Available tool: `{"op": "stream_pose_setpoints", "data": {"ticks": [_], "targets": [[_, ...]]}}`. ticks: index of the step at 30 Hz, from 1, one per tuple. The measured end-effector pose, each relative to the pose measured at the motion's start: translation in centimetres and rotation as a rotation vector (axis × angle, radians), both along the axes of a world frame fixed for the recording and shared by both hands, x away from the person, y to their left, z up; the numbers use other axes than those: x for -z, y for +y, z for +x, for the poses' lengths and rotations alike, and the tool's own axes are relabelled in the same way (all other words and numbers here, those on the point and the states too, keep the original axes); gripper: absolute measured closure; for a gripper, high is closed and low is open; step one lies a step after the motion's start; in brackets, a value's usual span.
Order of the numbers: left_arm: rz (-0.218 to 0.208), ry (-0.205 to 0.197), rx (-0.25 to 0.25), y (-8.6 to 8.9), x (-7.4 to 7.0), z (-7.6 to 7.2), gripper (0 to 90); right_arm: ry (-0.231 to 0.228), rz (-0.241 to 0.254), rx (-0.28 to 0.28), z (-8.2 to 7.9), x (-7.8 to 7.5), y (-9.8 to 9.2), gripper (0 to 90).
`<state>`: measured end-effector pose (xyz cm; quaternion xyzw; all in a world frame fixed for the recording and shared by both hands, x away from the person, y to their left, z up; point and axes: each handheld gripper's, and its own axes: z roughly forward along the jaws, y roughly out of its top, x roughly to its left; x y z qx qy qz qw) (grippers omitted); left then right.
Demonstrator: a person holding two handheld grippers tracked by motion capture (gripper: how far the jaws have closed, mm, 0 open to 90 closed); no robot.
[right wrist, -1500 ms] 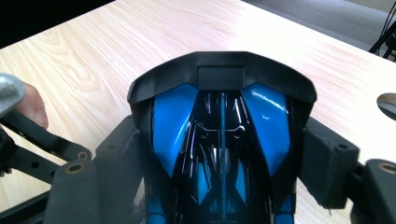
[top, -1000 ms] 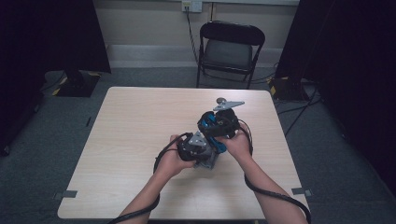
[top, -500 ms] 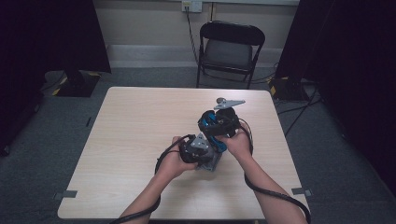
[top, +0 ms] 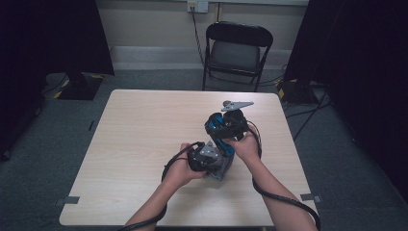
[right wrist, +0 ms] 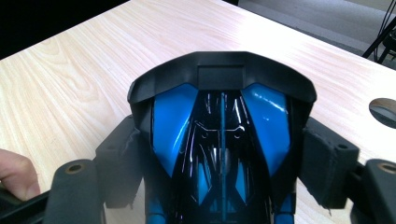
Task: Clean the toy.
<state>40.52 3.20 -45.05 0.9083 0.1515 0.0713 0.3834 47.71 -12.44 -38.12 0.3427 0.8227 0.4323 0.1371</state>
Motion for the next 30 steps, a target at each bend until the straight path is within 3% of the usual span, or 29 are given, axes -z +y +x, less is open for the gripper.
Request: {"op": "stream_pose_setpoints", "data": {"ticks": [13, 19, 25, 30], "targets": [[-0.008, 0.021, 0.022, -0.9, 0.3, -0.8, 75.2, -0.007, 0.013, 0.029, 0.2, -0.3, -0.6, 25.4], [0.019, 0.014, 0.06, -1.3, 0.5, -1.1, 75.2, -0.008, 0.017, 0.046, 0.4, -0.5, -1.2, 25.4], [-0.001, 0.011, 0.076, -1.8, 0.4, -1.5, 75.2, -0.005, 0.017, 0.063, 0.7, -0.5, -1.8, 25.4], [-0.006, 0.0, 0.059, -1.1, 0.2, -1.4, 75.1, -0.002, 0.01, 0.08, 0.8, -0.4, -2.6, 25.4]]}}
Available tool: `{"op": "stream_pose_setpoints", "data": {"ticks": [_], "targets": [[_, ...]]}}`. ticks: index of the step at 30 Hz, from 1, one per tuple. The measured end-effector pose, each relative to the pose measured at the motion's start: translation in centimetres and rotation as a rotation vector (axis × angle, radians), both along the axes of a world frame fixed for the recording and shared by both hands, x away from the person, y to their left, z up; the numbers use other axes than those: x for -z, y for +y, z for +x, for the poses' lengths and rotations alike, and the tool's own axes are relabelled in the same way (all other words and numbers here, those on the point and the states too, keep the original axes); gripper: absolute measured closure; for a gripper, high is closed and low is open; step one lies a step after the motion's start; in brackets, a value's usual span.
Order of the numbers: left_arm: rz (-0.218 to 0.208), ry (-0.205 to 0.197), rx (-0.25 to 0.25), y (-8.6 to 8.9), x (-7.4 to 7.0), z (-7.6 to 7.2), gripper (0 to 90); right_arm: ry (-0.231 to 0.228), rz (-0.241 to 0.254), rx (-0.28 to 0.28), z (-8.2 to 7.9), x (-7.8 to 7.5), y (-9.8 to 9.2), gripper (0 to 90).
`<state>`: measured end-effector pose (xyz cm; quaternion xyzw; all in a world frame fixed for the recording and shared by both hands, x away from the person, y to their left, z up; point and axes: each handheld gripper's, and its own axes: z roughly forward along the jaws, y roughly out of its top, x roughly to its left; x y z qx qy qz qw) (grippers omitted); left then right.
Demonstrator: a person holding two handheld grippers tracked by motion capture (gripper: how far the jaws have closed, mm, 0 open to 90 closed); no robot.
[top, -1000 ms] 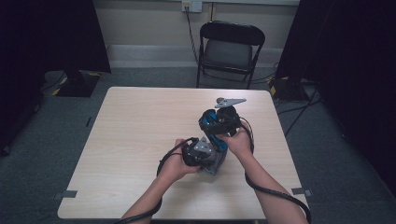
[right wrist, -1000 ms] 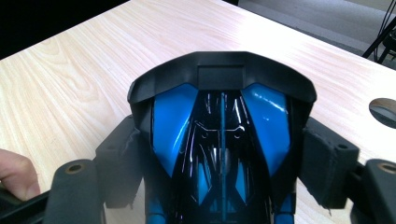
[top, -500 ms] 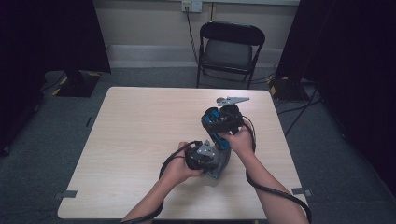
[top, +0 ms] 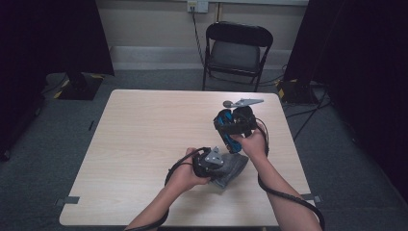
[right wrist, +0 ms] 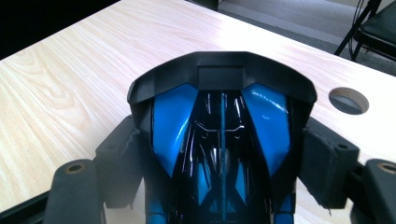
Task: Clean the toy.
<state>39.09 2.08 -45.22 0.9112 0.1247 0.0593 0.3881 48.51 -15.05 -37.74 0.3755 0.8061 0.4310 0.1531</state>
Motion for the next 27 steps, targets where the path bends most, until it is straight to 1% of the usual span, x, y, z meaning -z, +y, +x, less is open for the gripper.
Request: {"op": "stream_pose_setpoints", "data": {"ticks": [1, 2, 6, 8, 10, 11, 15, 19, 23, 25, 26, 27], "targets": [[0.004, -0.006, -0.002, 0.3, -0.1, 0.1, 75.1, 0.006, 0.005, 0.001, 0.0, 0.1, -0.3, 25.4], [0.004, -0.002, -0.008, 0.6, -0.2, 0.1, 75.1, 0.007, 0.005, 0.006, 0.1, 0.1, -0.5, 25.4], [0.01, -0.012, -0.029, 1.8, -0.4, 0.3, 75.1, 0.01, -0.001, 0.025, 0.1, 0.3, -1.5, 25.4], [-0.002, -0.014, -0.045, 2.5, -0.5, 0.4, 75.0, 0.01, -0.002, 0.031, 0.1, 0.5, -2.0, 25.4], [-0.003, -0.021, -0.06, 3.1, -0.7, 0.4, 75.0, 0.015, -0.008, 0.036, 0.1, 0.7, -2.4, 25.4], [-0.003, -0.021, -0.06, 3.1, -0.7, 0.4, 75.1, 0.015, -0.008, 0.036, 0.1, 0.7, -2.4, 25.4], [0.003, -0.025, -0.088, 4.6, -0.8, 0.6, 75.1, 0.03, -0.013, 0.054, 0.1, 1.4, -3.4, 25.3], [0.008, -0.032, -0.112, 5.7, -0.8, 0.9, 75.0, 0.037, -0.024, 0.06, 0.1, 1.8, -4.0, 25.4], [0.001, -0.034, -0.149, 6.8, -1.0, 1.3, 75.1, 0.04, -0.028, 0.071, 0.1, 2.1, -4.6, 25.4], [0.008, -0.037, -0.157, 7.3, -1.1, 1.5, 75.1, 0.044, -0.029, 0.078, 0.1, 2.2, -5.0, 25.4], [0.003, -0.038, -0.167, 7.5, -1.1, 1.6, 75.1, 0.044, -0.029, 0.078, 0.1, 2.3, -5.1, 25.4], [0.012, -0.04, -0.169, 7.8, -1.2, 1.8, 75.1, 0.046, -0.031, 0.083, 0.1, 2.4, -5.2, 25.4]]}}
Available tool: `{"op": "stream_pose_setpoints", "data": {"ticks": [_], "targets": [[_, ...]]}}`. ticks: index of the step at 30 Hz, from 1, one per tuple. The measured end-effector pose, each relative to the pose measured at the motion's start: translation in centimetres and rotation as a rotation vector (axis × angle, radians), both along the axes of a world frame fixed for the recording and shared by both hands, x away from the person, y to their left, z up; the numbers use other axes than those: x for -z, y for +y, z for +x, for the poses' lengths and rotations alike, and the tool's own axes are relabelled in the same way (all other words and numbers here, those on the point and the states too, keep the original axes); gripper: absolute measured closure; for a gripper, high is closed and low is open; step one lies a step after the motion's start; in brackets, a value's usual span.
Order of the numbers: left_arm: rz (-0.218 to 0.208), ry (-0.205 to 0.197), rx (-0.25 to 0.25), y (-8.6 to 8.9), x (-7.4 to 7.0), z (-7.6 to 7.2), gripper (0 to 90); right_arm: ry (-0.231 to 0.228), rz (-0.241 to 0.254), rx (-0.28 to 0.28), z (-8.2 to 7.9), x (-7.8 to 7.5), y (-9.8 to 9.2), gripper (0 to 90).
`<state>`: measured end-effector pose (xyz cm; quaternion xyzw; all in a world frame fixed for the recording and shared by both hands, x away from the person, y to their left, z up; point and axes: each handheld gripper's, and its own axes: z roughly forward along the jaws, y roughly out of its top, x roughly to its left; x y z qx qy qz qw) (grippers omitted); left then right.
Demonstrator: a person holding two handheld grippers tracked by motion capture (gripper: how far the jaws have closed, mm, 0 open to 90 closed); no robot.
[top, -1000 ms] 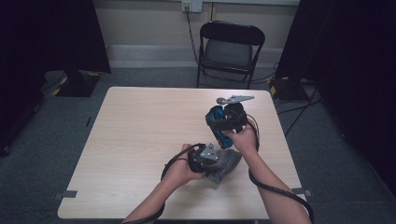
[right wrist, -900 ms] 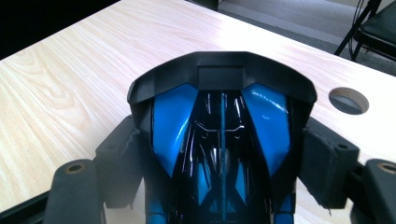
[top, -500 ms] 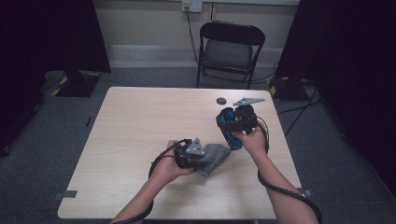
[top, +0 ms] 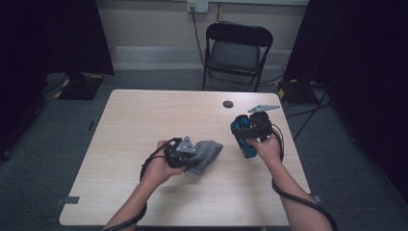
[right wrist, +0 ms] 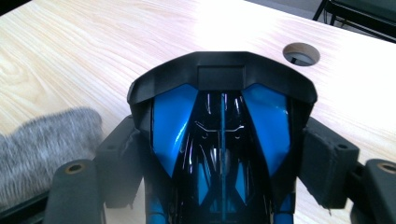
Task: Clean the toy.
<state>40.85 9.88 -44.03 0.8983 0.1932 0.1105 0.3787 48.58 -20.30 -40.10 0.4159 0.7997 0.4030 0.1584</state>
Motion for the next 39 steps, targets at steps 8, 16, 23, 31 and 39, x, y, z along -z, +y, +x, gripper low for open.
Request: {"op": "stream_pose_setpoints", "data": {"ticks": [8, 16, 23, 31, 39], "targets": [[0.009, 0.002, -0.043, 1.5, 0.2, 0.6, 75.1, 0.001, -0.023, 0.015, -0.1, 0.5, -0.7, 25.3], [-0.002, 0.007, -0.089, 2.8, 0.7, 1.1, 75.1, 0.014, -0.039, 0.027, 0.1, 1.1, -1.3, 25.3], [0.005, -0.004, -0.122, 4.0, 0.6, 1.9, 75.1, 0.031, -0.052, 0.035, 0.3, 1.9, -1.9, 25.3], [0.006, -0.004, -0.157, 4.7, 1.0, 2.7, 75.1, 0.052, -0.072, 0.051, 0.9, 2.8, -2.7, 25.3], [0.02, -0.006, -0.172, 5.7, 1.5, 3.4, 74.9, 0.075, -0.088, 0.067, 1.5, 4.0, -3.3, 25.3]]}}
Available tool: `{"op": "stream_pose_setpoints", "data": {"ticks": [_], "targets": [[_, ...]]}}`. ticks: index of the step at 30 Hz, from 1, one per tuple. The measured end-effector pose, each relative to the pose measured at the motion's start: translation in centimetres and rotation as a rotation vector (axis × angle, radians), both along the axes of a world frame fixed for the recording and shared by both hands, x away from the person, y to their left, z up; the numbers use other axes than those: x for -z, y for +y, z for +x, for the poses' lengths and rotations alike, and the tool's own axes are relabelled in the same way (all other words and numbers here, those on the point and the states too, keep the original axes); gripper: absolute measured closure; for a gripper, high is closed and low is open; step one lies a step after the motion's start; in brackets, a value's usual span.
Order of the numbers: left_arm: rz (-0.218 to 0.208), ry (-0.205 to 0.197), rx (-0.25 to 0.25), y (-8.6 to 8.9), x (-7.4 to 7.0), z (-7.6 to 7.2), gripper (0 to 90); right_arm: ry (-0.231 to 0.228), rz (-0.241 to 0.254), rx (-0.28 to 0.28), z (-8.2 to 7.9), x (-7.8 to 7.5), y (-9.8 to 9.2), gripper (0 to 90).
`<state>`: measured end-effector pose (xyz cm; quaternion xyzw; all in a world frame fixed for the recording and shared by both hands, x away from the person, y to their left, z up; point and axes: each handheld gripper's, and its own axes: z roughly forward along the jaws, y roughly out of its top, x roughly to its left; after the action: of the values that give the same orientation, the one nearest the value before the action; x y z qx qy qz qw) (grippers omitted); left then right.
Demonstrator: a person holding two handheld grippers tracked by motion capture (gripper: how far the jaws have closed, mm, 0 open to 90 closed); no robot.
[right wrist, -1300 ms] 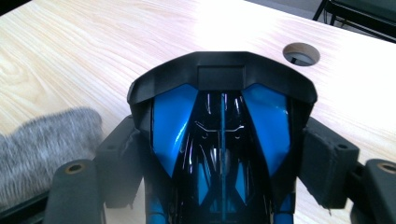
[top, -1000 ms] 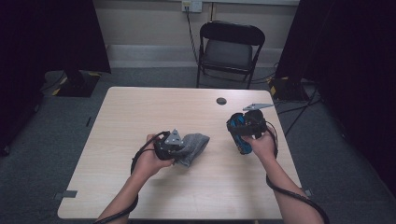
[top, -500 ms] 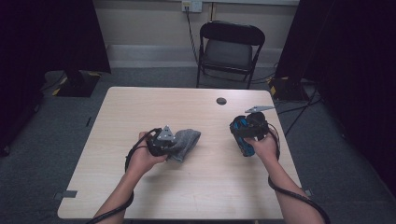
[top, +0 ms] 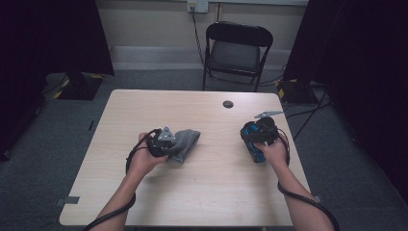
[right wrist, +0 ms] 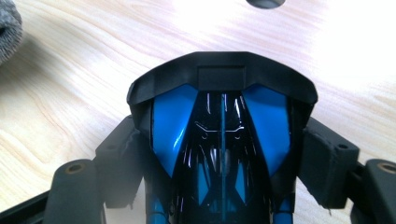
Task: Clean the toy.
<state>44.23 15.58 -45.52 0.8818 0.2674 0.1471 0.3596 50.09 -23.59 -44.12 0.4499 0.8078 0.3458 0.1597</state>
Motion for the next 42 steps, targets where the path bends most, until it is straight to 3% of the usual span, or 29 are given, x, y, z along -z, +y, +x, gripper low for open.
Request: {"op": "stream_pose_setpoints", "data": {"ticks": [23, 42], "targets": [[0.032, -0.01, -0.037, 1.0, 1.3, 1.1, 73.7, 0.05, -0.013, 0.037, 1.9, 2.2, -0.7, 25.1], [0.002, 0.013, -0.085, 1.2, 2.4, 1.9, 70.9, 0.117, -0.027, 0.023, 3.0, 3.9, -0.2, 24.9]]}}
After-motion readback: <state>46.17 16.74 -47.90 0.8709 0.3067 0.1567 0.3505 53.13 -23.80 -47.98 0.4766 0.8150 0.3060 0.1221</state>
